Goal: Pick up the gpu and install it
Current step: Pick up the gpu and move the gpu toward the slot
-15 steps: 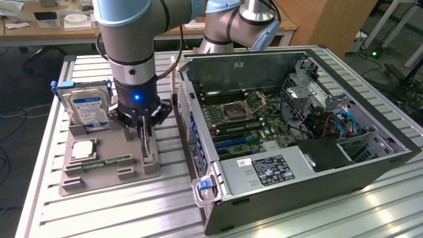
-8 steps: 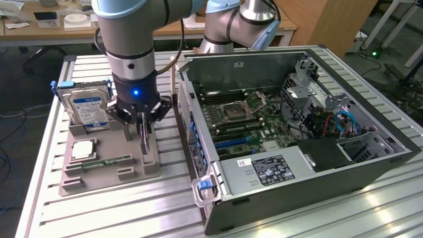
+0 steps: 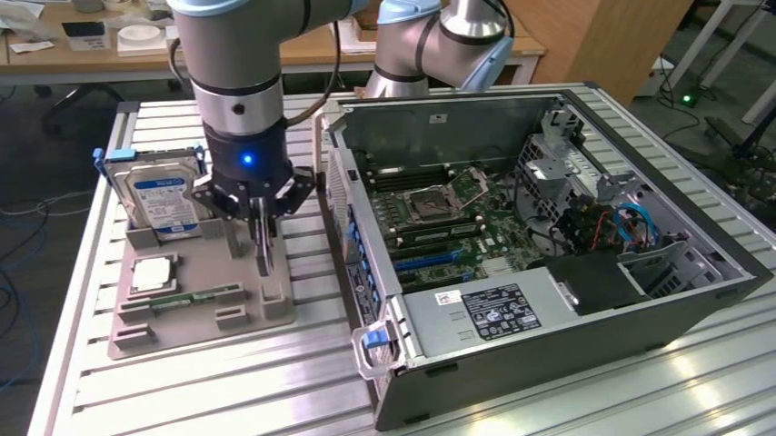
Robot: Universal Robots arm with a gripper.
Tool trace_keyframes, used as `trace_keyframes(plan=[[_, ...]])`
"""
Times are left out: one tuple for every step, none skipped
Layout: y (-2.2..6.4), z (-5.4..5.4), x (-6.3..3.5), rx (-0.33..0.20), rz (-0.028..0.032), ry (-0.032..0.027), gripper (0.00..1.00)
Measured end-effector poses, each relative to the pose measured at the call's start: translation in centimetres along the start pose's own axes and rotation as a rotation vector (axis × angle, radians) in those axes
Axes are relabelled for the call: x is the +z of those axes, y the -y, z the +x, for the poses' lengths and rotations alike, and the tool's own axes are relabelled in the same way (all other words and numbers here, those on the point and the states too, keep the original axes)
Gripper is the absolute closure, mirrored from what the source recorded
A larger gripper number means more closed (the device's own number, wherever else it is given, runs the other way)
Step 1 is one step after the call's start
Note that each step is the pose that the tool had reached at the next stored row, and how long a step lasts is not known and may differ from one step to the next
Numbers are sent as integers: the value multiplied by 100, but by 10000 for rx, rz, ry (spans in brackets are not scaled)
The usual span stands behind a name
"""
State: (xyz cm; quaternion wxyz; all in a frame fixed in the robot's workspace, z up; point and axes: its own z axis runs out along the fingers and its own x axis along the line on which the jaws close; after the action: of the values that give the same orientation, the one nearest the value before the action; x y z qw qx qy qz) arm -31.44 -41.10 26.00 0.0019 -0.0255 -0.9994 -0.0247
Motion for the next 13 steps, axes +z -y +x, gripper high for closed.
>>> trace_keyframes(plan=[[-1, 0, -13, 1, -19, -2, 72], [-1, 0, -24, 1, -37, -2, 72], [-2, 0, -33, 0, -58, -3, 72], [-2, 1, -42, 0, -70, -4, 72], [-3, 1, -50, 1, -77, -4, 72], [-3, 1, -61, 0, -85, -4, 72], [-3, 0, -72, -1, -90, -5, 72], [-4, 0, -82, 0, -98, -5, 72], [-4, 0, -90, 0, -102, -6, 72], [-5, 1, -97, 0, -105, -5, 72], [-6, 1, -110, 0, -108, -6, 72], [-6, 1, -126, 0, -113, -7, 72], [-7, 1, -141, 0, -118, -7, 72]])
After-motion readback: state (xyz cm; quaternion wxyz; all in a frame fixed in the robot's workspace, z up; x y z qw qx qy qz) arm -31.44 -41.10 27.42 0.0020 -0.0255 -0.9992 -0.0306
